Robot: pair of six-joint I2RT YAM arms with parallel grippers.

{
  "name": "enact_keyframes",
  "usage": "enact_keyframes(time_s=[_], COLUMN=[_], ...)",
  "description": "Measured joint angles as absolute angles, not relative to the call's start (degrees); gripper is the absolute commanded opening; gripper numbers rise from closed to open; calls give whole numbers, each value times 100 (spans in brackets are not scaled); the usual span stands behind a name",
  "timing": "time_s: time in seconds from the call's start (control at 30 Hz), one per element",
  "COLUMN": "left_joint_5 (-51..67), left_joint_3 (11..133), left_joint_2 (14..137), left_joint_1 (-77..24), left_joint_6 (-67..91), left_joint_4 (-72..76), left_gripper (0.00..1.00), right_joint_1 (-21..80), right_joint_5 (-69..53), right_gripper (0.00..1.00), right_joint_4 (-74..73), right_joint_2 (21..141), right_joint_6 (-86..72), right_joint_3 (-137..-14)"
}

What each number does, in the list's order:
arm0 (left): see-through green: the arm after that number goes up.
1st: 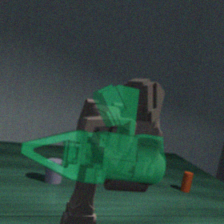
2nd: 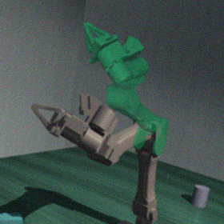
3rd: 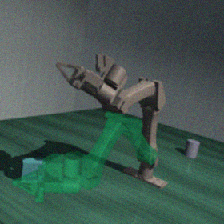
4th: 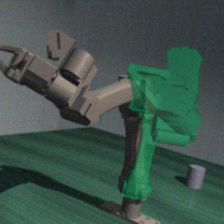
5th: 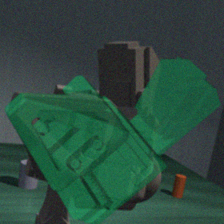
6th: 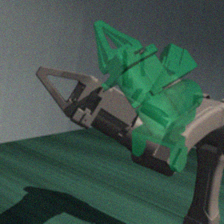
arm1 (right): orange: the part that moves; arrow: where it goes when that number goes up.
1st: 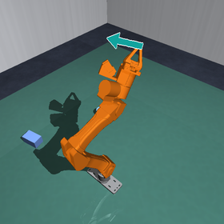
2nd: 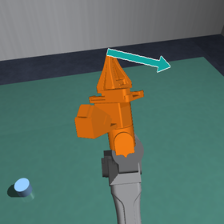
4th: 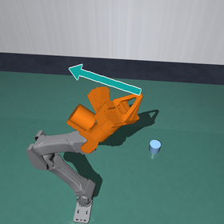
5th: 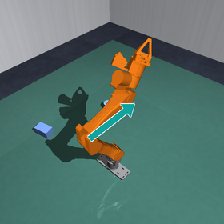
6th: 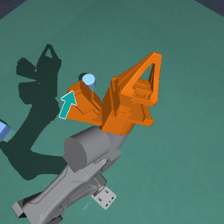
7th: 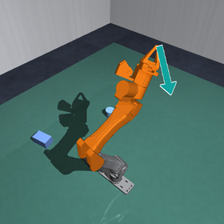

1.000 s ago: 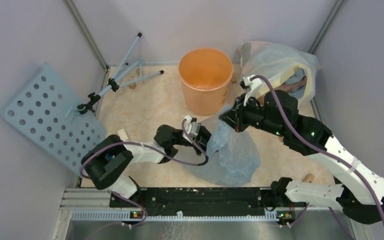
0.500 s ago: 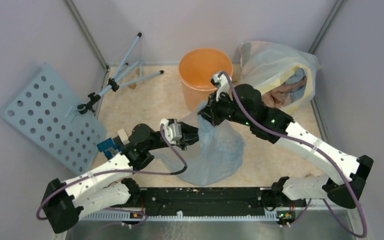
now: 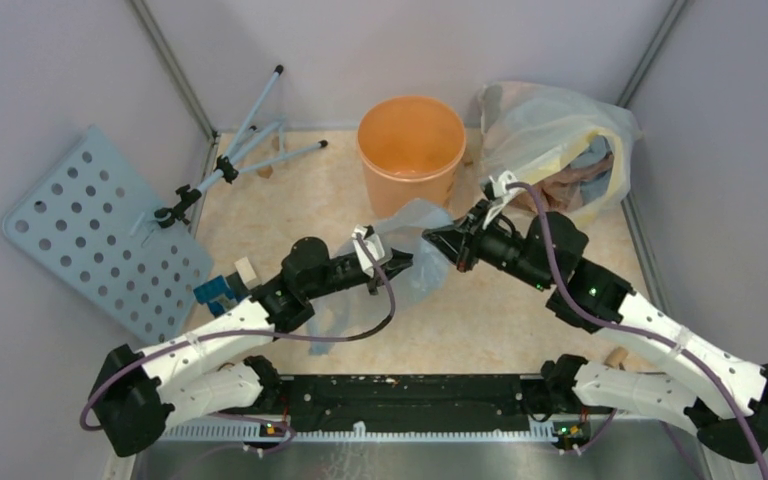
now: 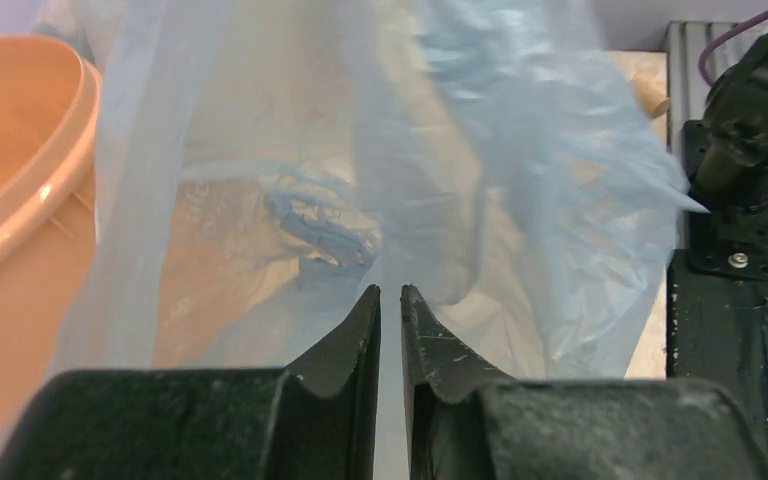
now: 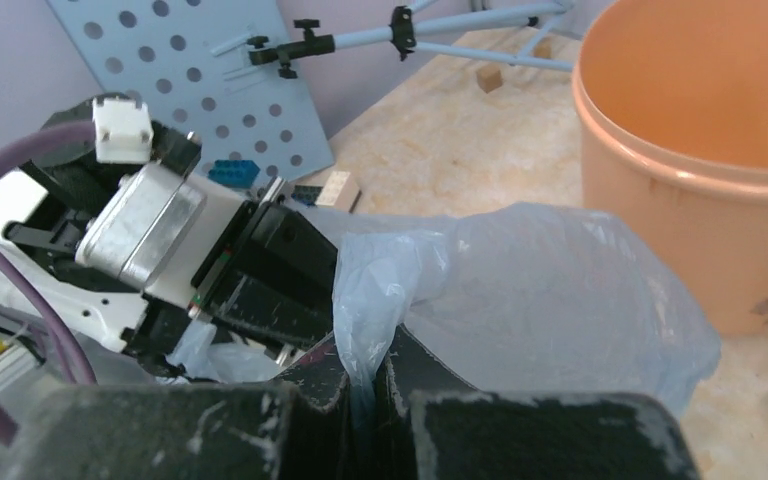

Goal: Put the trash bags into the trash bin
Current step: Unfold the trash bag at the center of the board.

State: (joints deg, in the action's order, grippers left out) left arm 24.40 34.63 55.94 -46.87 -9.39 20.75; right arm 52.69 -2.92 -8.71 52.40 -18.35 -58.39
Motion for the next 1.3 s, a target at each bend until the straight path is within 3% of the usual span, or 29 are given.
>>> enact_keyframes(time_s=[0.2, 0.3, 0.4, 0.5, 0.57, 0.8, 0.9, 0.97, 1.03, 1.3], left_joint_5=[2263, 2257, 2106, 1938, 1804, 1570, 1529, 1428, 1225, 725], left_joint_3=[3465, 3516, 3555, 3559, 3594, 3835, 4060, 4230, 4379, 4519], left_joint_2=[6410, 6882, 7203, 7236, 7236, 6952, 6587, 6340, 6099, 5640], left_joint_1=[-4687, -4687, -4687, -4687, -4687, -4698, -4709, -4727, -4744, -4779], left_joint_6=[-847, -829, -823, -840, -871, -871, -764, -709, -644, -698], left_joint_4=[2497, 2639, 2676, 2679, 2641, 1988, 1472, 1173, 941, 242], left_gripper=[11, 12, 16, 22, 27, 46, 70, 79, 80, 83], right_joint_1=[5269, 5269, 5269, 5269, 5269, 5269, 5269, 5269, 5269, 5269], right_joint_5=[148, 333, 574, 991, 1339, 2228, 2416, 2462, 2484, 2502], right_gripper=[0, 5, 14, 34, 41, 41, 42, 46, 49, 46], right_joint_4=[-283, -292, -478, -869, -1240, -2112, -2283, -2349, -2375, -2410], right_joint_2=[4335, 4167, 4082, 4014, 4025, 4040, 4069, 4080, 4125, 4508], right_joint_6=[-1809, -1822, -1835, -1883, -1925, -1931, -1920, -1907, -1894, -1756], right_joint_3=[-4324, -3820, -3743, -3879, -4038, -4289, -4329, -4340, -4375, -4591])
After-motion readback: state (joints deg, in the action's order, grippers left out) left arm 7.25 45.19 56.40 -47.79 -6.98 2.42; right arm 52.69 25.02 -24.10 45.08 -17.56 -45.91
